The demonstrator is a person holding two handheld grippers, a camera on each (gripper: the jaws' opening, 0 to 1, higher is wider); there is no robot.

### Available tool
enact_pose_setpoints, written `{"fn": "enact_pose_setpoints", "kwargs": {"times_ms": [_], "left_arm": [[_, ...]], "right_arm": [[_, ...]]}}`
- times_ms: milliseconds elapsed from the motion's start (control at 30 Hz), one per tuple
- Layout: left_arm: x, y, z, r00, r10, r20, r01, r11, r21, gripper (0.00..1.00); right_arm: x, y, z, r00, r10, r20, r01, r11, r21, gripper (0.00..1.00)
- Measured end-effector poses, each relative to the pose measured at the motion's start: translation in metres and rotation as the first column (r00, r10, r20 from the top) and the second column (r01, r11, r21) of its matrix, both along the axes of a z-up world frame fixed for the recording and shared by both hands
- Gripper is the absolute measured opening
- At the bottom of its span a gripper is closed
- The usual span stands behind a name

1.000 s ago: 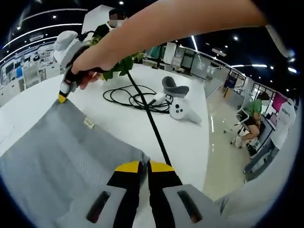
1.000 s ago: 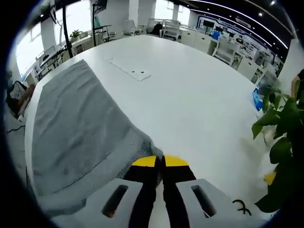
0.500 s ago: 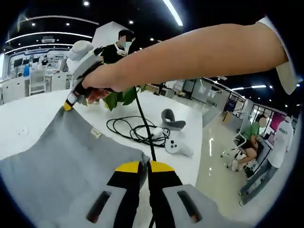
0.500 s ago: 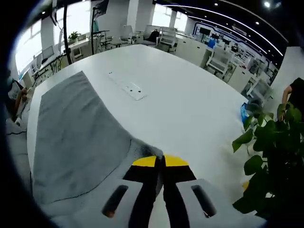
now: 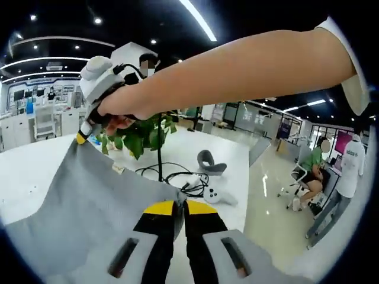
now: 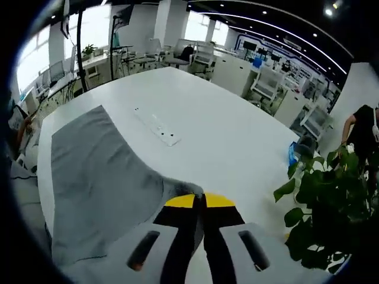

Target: Fold the towel on the table until its edges align and the towel forms a compact rectangular stack.

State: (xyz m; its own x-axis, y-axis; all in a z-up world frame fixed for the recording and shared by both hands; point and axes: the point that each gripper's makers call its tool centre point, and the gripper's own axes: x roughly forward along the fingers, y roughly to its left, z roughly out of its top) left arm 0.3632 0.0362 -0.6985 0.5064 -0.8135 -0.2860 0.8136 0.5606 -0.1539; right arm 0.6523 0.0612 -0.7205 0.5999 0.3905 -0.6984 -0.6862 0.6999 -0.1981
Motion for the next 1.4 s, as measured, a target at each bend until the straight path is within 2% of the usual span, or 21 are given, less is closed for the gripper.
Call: {"fn": "enact_pose_setpoints", "kwargs": {"times_ms": [167,267,400,533,667,733,800,1000,1067,1133,1200,1300,1400], "left_arm": [[-0.002,0.019,0.017,0.999,0.004,0.045,-0.005,1.0,0.001,0.05],[0.002,0.033,0.029,0.998,0.027,0.064,-0.025,0.999,-0.021,0.05],[0.0,0.057,0.043,0.995,0.064,0.076,-0.06,0.997,-0.053,0.05],[0.0,0.082,0.049,0.992,0.094,0.084,-0.088,0.994,-0.067,0.05],[-0.005,0.108,0.057,0.989,0.12,0.09,-0.114,0.991,-0.073,0.05],[-0.006,0.12,0.059,0.986,0.134,0.097,-0.127,0.989,-0.073,0.05],[-0.007,0.134,0.062,0.984,0.147,0.103,-0.14,0.988,-0.072,0.05],[-0.007,0.179,0.067,0.971,0.2,0.128,-0.193,0.979,-0.067,0.05],[-0.007,0.191,0.067,0.965,0.218,0.148,-0.213,0.976,-0.047,0.05],[-0.007,0.202,0.069,0.961,0.236,0.146,-0.229,0.971,-0.061,0.05],[-0.008,0.21,0.071,0.957,0.253,0.141,-0.244,0.967,-0.079,0.05],[-0.015,0.222,0.075,0.951,0.271,0.151,-0.261,0.962,-0.083,0.05],[-0.018,0.242,0.076,0.941,0.295,0.164,-0.284,0.955,-0.085,0.05]], "right_arm": [[-0.003,0.01,0.015,1.0,0.004,0.02,-0.004,1.0,-0.003,0.01],[-0.003,0.016,0.024,0.999,0.01,0.034,-0.009,1.0,-0.011,0.01],[-0.015,0.026,0.035,0.999,0.005,0.046,-0.004,1.0,-0.012,0.01],[-0.009,0.033,0.04,0.999,0.001,0.052,0.0,1.0,-0.017,0.01],[-0.023,0.046,0.051,0.998,-0.007,0.058,0.008,1.0,-0.008,0.01],[-0.017,0.052,0.055,0.998,-0.006,0.063,0.006,1.0,-0.005,0.01],[-0.023,0.059,0.061,0.998,-0.006,0.069,0.006,1.0,-0.003,0.01],[-0.019,0.092,0.073,0.996,0.008,0.086,-0.009,1.0,0.002,0.01],[-0.024,0.106,0.077,0.996,0.021,0.09,-0.021,1.0,-0.003,0.01],[-0.016,0.116,0.08,0.995,0.034,0.093,-0.033,0.999,-0.017,0.01],[-0.024,0.127,0.087,0.994,0.043,0.098,-0.041,0.999,-0.017,0.01],[-0.022,0.147,0.093,0.993,0.05,0.11,-0.049,0.999,-0.014,0.01],[-0.03,0.165,0.1,0.991,0.051,0.126,-0.051,0.999,-0.004,0.01]]}}
